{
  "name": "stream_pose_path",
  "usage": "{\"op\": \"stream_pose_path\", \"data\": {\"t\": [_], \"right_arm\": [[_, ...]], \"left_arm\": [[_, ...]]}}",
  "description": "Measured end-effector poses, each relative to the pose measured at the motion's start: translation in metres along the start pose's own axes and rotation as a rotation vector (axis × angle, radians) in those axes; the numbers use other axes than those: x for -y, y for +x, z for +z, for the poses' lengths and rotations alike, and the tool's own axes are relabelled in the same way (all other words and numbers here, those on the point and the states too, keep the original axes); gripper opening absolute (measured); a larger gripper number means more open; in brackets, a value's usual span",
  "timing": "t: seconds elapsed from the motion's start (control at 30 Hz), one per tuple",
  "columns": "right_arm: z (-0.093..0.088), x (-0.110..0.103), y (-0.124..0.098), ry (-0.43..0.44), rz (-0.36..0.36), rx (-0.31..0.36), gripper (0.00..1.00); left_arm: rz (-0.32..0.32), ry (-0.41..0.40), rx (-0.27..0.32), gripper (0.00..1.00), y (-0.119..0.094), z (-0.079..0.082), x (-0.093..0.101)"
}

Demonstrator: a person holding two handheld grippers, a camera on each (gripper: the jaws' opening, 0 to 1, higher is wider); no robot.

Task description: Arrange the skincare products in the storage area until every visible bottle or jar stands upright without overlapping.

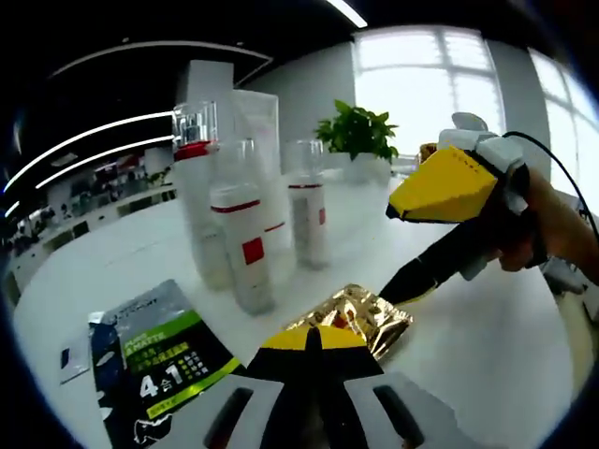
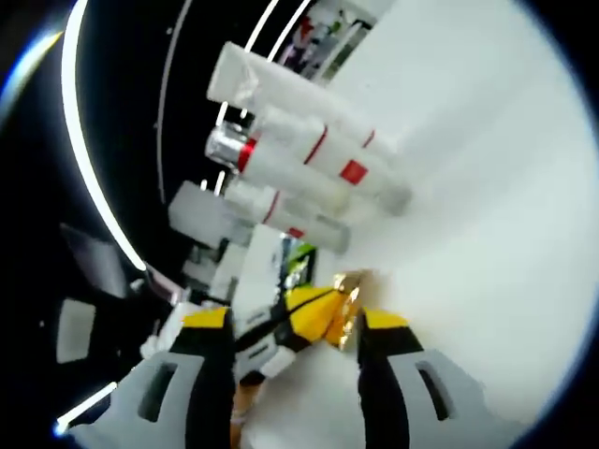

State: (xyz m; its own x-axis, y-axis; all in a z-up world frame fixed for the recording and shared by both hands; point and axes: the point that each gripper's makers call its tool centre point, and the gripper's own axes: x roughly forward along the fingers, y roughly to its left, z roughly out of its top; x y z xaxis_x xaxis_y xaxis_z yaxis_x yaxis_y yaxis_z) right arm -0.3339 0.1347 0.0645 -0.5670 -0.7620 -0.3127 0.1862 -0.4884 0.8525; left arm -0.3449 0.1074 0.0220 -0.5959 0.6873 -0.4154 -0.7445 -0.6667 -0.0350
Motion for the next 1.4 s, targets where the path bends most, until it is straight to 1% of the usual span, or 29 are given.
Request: {"op": "stream_pose_path", "data": {"t": [0.03, 0.07, 0.13, 0.17, 0.2, 0.23, 0.27, 0.3, 0.43, 0.47, 0.53, 0.6, 0.63, 0.67, 0.7, 0.77, 0.8, 0.83, 0.9, 0.93, 0.97, 1.0, 1.03, 1.07, 1.1, 1.13, 1.2, 1.3, 1.4], "right_arm": [[-0.001, 0.004, 0.002, -0.002, -0.025, -0.009, 0.31], [0.000, 0.009, 0.004, -0.013, -0.050, -0.014, 0.25], [-0.003, 0.013, 0.008, -0.028, -0.080, -0.020, 0.15], [-0.006, 0.018, 0.011, -0.040, -0.108, -0.030, 0.13], [-0.005, 0.023, 0.013, -0.055, -0.132, -0.040, 0.10], [-0.006, 0.027, 0.014, -0.063, -0.153, -0.049, 0.03], [-0.010, 0.033, 0.014, -0.078, -0.197, -0.062, 0.01], [-0.009, 0.029, 0.016, -0.079, -0.177, -0.050, 0.01], [-0.004, 0.031, 0.015, -0.087, -0.179, -0.048, 0.00], [-0.001, 0.029, 0.013, -0.092, -0.169, -0.033, 0.00], [0.004, 0.024, 0.010, -0.101, -0.144, -0.006, 0.00], [0.010, 0.018, 0.006, -0.121, -0.128, 0.016, 0.00], [0.012, 0.016, 0.005, -0.131, -0.122, 0.023, 0.00], [0.014, 0.010, 0.003, -0.145, -0.107, 0.031, 0.00], [0.015, 0.007, 0.001, -0.151, -0.102, 0.036, 0.00], [0.020, -0.004, -0.001, -0.190, -0.061, 0.064, 0.00], [0.021, -0.006, -0.004, -0.188, -0.065, 0.069, 0.00], [0.025, -0.011, -0.006, -0.203, -0.049, 0.091, 0.00], [0.029, -0.026, -0.009, -0.232, 0.011, 0.119, 0.00], [0.032, -0.032, -0.011, -0.232, 0.035, 0.133, 0.00], [0.037, -0.045, -0.013, -0.233, 0.103, 0.173, 0.00], [0.039, -0.051, -0.015, -0.224, 0.131, 0.185, 0.00], [0.040, -0.055, -0.016, -0.212, 0.152, 0.194, 0.00], [0.044, -0.065, -0.018, -0.206, 0.212, 0.221, 0.00], [0.046, -0.072, -0.019, -0.208, 0.249, 0.235, 0.00], [0.048, -0.081, -0.019, -0.202, 0.301, 0.249, 0.00], [0.052, -0.091, -0.015, -0.202, 0.348, 0.259, 0.00], [0.055, -0.102, -0.005, -0.192, 0.402, 0.259, 0.00], [0.057, -0.113, 0.016, -0.195, 0.442, 0.244, 0.00]], "left_arm": [[0.002, 0.002, 0.000, 0.00, 0.000, 0.000, 0.001], [0.003, 0.005, 0.000, 0.00, 0.000, 0.000, 0.001], [0.000, -0.006, 0.004, 0.00, 0.000, -0.001, 0.003], [-0.002, -0.016, 0.010, 0.00, 0.000, -0.001, 0.003], [-0.004, -0.021, 0.013, 0.00, 0.000, -0.001, 0.003], [-0.007, -0.025, 0.014, 0.00, -0.001, -0.001, 0.003], [-0.011, -0.043, 0.012, 0.00, -0.001, -0.001, 0.003], [-0.012, -0.044, 0.013, 0.00, -0.001, -0.001, 0.004], [-0.029, -0.063, 0.027, 0.01, -0.002, 0.000, 0.005], [-0.033, -0.070, 0.038, 0.02, -0.003, 0.002, 0.005], [-0.046, -0.106, 0.108, 0.07, -0.008, 0.015, 0.003], [-0.060, -0.152, 0.174, 0.19, -0.015, 0.026, 0.000], [-0.069, -0.162, 0.211, 0.24, -0.018, 0.032, -0.002], [-0.089, -0.158, 0.267, 0.29, -0.022, 0.039, -0.004], [-0.095, -0.171, 0.299, 0.32, -0.026, 0.042, -0.006], [-0.122, -0.223, 0.347, 0.36, -0.033, 0.051, -0.011], [-0.145, -0.240, 0.367, 0.37, -0.036, 0.054, -0.011], [-0.198, -0.293, 0.401, 0.37, -0.044, 0.060, -0.008], [-0.303, -0.375, 0.429, 0.37, -0.053, 0.069, -0.001], [-0.345, -0.399, 0.431, 0.38, -0.057, 0.071, 0.002], [-0.413, -0.452, 0.421, 0.41, -0.065, 0.075, 0.006], [-0.449, -0.482, 0.434, 0.44, -0.072, 0.080, 0.007], [-0.467, -0.493, 0.450, 0.47, -0.078, 0.083, 0.008], [-0.491, -0.498, 0.474, 0.49, -0.086, 0.086, 0.007], [-0.506, -0.492, 0.482, 0.49, -0.094, 0.085, 0.008], [-0.505, -0.488, 0.477, 0.49, -0.099, 0.083, 0.005], [-0.511, -0.475, 0.484, 0.49, -0.110, 0.079, 0.001], [-0.505, -0.474, 0.483, 0.49, -0.121, 0.077, -0.009], [-0.495, -0.469, 0.488, 0.48, -0.133, 0.074, -0.023]]}}
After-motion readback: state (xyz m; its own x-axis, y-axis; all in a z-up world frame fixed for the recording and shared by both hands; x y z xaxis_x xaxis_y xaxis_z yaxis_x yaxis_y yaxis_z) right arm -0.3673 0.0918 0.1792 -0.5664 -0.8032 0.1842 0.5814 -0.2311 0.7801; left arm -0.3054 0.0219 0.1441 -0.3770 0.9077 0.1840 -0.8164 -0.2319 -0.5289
